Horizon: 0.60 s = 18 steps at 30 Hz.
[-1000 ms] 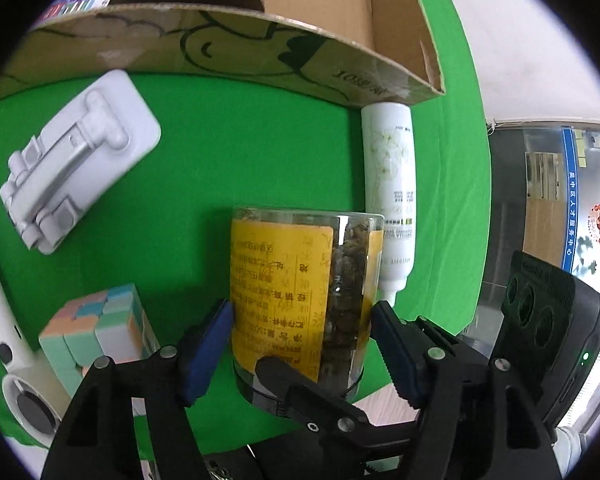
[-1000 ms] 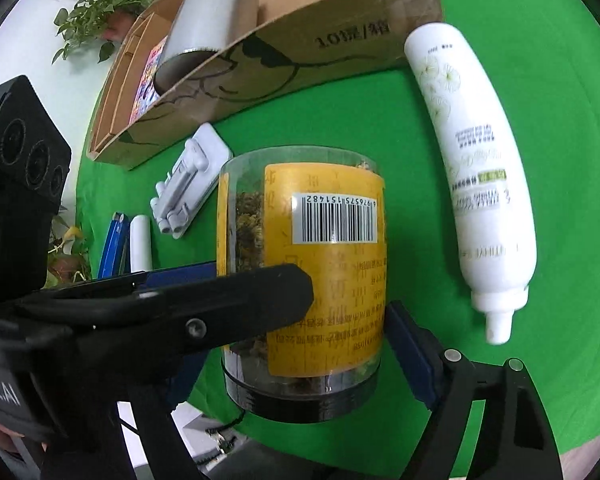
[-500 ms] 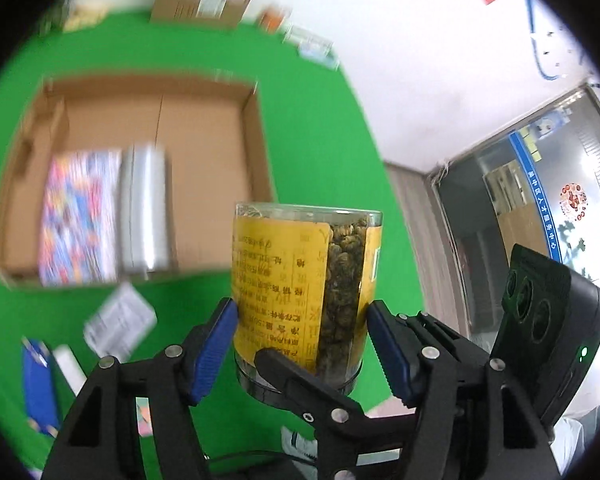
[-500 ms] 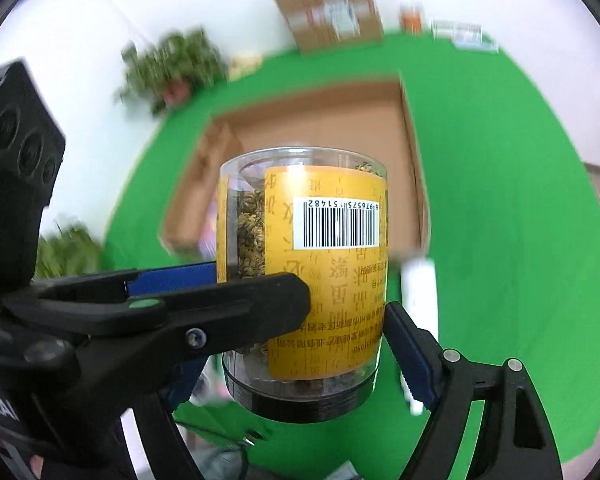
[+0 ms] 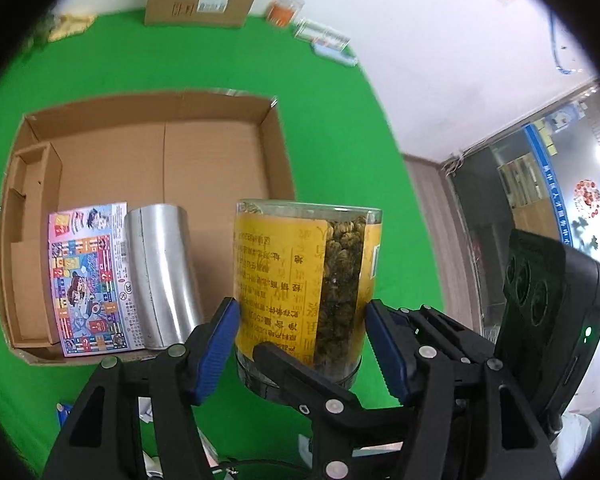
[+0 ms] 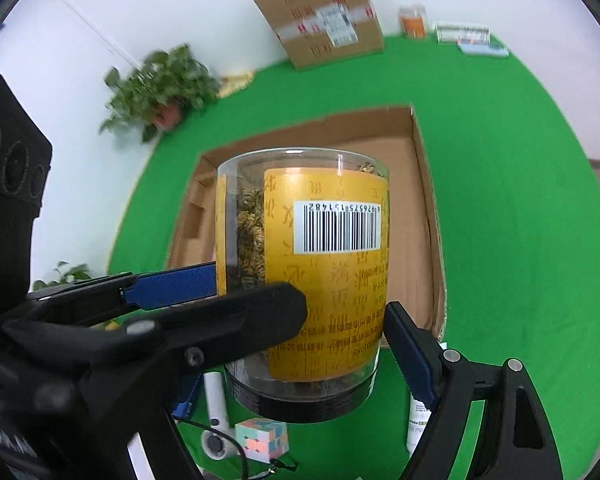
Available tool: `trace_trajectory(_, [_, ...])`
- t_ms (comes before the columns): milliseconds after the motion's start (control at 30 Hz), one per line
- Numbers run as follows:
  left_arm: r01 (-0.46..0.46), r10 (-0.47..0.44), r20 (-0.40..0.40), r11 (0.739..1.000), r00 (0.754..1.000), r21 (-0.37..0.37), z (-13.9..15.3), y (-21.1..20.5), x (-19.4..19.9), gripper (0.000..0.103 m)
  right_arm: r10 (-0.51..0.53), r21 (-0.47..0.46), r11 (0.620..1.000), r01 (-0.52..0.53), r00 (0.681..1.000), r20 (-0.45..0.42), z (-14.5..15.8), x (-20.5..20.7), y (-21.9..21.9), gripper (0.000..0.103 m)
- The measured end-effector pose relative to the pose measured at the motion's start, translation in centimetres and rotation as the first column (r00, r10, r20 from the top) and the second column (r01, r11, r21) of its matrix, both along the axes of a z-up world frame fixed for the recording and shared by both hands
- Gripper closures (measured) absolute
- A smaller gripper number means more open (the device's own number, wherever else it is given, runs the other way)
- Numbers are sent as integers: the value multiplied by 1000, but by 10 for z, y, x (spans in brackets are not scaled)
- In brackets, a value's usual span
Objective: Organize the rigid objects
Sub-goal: 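Carry the jar into the tray and lower it beside the silver can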
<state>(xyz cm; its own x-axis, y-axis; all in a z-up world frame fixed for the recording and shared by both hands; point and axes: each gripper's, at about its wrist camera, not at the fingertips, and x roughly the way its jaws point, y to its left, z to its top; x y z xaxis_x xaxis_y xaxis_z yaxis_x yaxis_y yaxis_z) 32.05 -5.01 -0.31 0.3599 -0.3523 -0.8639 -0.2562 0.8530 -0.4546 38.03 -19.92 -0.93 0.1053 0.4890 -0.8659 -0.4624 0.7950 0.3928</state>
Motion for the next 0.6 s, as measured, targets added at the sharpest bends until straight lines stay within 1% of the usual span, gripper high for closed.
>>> trace_trajectory(33, [-3,3,-16,1000,1000,-11,-7,3,3,41,1,-8,1000,-2,1000,-30,-12,7,5,22])
trace_trajectory(267, [-48,38,-119,995,992,-82,-62,27,22,42,35,-73,996,-45,991,-132,-79,36,38,22])
trace_trajectory(333, [-54,39,-157,994,987,-97,-78,30,25,48,44,-92,994,-59,986,-158,-98,43,45,22])
trace_trajectory(433, [-57,32,-216,992,976,-112,-102,29,26,50,47,-126,989,-74,978,-205,-131,52,49,22])
trace_trajectory(500, [-77,41,-255,988,966,-133,-118,29,25,52,45,-141,987,-81,969,-244,-151,51,50,21])
trace_trajectory(567, [-98,55,-264,984,963,-151,-124,28,22,52,49,-152,984,-95,959,-280,-166,52,52,19])
trace_trajectory(600, [-103,60,-262,983,963,-153,-123,27,22,52,57,-151,983,-103,958,-280,-172,53,53,19])
